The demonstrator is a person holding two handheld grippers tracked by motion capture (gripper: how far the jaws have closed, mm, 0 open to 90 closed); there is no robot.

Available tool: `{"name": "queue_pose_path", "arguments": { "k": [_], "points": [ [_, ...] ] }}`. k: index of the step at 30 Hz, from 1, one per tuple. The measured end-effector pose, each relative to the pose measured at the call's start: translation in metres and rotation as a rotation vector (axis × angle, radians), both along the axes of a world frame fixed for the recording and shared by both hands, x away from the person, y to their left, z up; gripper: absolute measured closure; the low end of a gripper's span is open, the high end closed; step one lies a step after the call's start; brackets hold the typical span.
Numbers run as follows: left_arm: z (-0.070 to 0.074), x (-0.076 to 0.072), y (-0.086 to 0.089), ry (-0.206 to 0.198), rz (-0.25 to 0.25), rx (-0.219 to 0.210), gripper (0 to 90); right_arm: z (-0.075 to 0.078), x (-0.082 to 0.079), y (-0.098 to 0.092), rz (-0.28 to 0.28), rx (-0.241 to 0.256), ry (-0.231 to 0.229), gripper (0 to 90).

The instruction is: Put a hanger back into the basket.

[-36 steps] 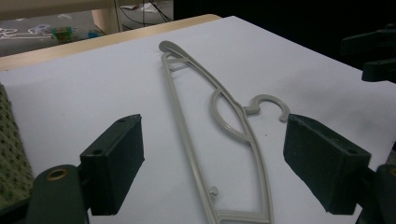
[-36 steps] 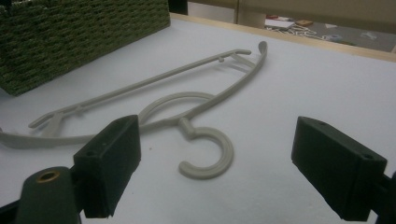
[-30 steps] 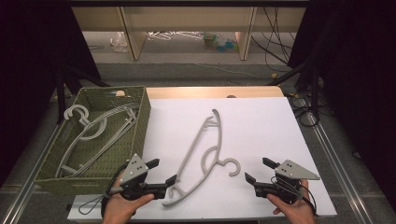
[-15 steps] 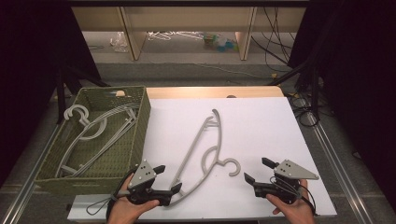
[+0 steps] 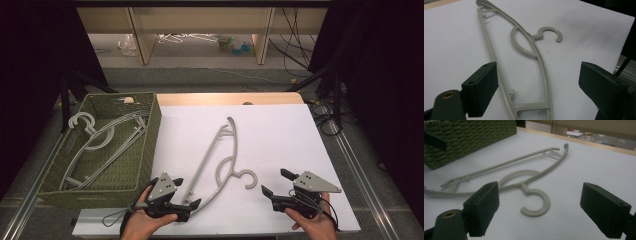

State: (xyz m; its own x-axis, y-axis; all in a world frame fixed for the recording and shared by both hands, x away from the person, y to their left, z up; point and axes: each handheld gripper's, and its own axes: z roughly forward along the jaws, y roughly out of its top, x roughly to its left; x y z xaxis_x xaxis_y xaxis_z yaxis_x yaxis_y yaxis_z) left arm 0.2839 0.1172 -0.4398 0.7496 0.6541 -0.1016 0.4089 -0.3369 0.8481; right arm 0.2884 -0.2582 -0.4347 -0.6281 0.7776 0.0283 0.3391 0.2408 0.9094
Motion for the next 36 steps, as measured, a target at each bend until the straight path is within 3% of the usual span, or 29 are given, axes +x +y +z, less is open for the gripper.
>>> {"name": "queue_pose_path", "arguments": {
  "k": [6, 9, 10, 14, 17, 20, 23, 27, 28, 30, 32, 36],
  "points": [
    [-0.005, 0.013, -0.022, 0.026, -0.048, 0.049, 16.2, 0.001, 0.000, 0.000, 0.002, 0.011, 0.014, 16.7],
    [-0.006, 0.020, -0.039, 0.048, -0.105, 0.118, 16.7, 0.001, -0.001, 0.001, 0.003, 0.002, 0.019, 16.7],
    [-0.007, 0.023, -0.043, 0.038, -0.112, 0.144, 17.2, 0.001, -0.001, 0.001, 0.002, 0.000, 0.012, 16.7],
    [-0.013, 0.033, -0.059, 0.055, -0.154, 0.186, 18.7, 0.002, -0.001, 0.000, 0.002, 0.005, -0.008, 16.7],
    [-0.016, 0.038, -0.066, 0.068, -0.173, 0.207, 18.8, 0.001, 0.001, 0.000, 0.014, 0.011, 0.007, 16.7],
    [-0.018, 0.041, -0.073, 0.071, -0.169, 0.236, 20.6, 0.001, 0.000, 0.001, 0.015, 0.014, 0.001, 16.7],
    [-0.020, 0.043, -0.080, 0.086, -0.191, 0.306, 21.6, 0.002, 0.000, 0.001, 0.006, 0.008, 0.010, 16.7],
    [-0.022, 0.048, -0.086, 0.118, -0.200, 0.339, 20.0, 0.001, 0.001, 0.001, 0.007, 0.004, -0.014, 16.7],
    [-0.022, 0.049, -0.087, 0.115, -0.205, 0.349, 20.4, 0.000, 0.000, 0.002, 0.009, 0.017, 0.005, 16.8],
    [-0.023, 0.051, -0.089, 0.137, -0.209, 0.367, 20.4, 0.001, 0.000, 0.000, 0.006, 0.002, 0.002, 16.7],
    [-0.024, 0.053, -0.091, 0.143, -0.212, 0.391, 20.6, 0.000, 0.000, 0.001, 0.009, 0.025, 0.003, 16.8],
    [-0.026, 0.057, -0.095, 0.171, -0.219, 0.431, 28.5, 0.001, 0.000, 0.001, 0.006, 0.005, 0.009, 16.9]
  ]
}}
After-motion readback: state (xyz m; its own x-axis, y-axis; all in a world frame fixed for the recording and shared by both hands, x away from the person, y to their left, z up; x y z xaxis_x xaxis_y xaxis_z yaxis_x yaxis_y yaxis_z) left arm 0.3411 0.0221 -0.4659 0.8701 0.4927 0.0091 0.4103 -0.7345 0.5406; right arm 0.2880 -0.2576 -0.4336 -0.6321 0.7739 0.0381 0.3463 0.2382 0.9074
